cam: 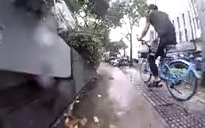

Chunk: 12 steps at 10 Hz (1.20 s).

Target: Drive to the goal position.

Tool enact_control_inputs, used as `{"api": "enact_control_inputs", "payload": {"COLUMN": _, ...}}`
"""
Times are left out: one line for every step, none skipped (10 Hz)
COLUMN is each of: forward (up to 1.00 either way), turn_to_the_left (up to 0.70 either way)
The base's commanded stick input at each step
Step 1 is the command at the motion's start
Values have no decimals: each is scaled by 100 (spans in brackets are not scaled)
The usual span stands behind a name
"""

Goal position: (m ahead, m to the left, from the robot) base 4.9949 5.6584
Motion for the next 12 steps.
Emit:
{"api": "enact_control_inputs", "payload": {"forward": 70, "turn_to_the_left": -1}}
{"api": "enact_control_inputs", "payload": {"forward": 70, "turn_to_the_left": -9}}
{"api": "enact_control_inputs", "payload": {"forward": 70, "turn_to_the_left": -12}}
{"api": "enact_control_inputs", "payload": {"forward": 70, "turn_to_the_left": -6}}
{"api": "enact_control_inputs", "payload": {"forward": 70, "turn_to_the_left": 0}}
{"api": "enact_control_inputs", "payload": {"forward": 70, "turn_to_the_left": 0}}
{"api": "enact_control_inputs", "payload": {"forward": 70, "turn_to_the_left": 0}}
{"api": "enact_control_inputs", "payload": {"forward": 70, "turn_to_the_left": 0}}
{"api": "enact_control_inputs", "payload": {"forward": 70, "turn_to_the_left": 0}}
{"api": "enact_control_inputs", "payload": {"forward": 70, "turn_to_the_left": 0}}
{"api": "enact_control_inputs", "payload": {"forward": 70, "turn_to_the_left": 0}}
{"api": "enact_control_inputs", "payload": {"forward": 70, "turn_to_the_left": 0}}
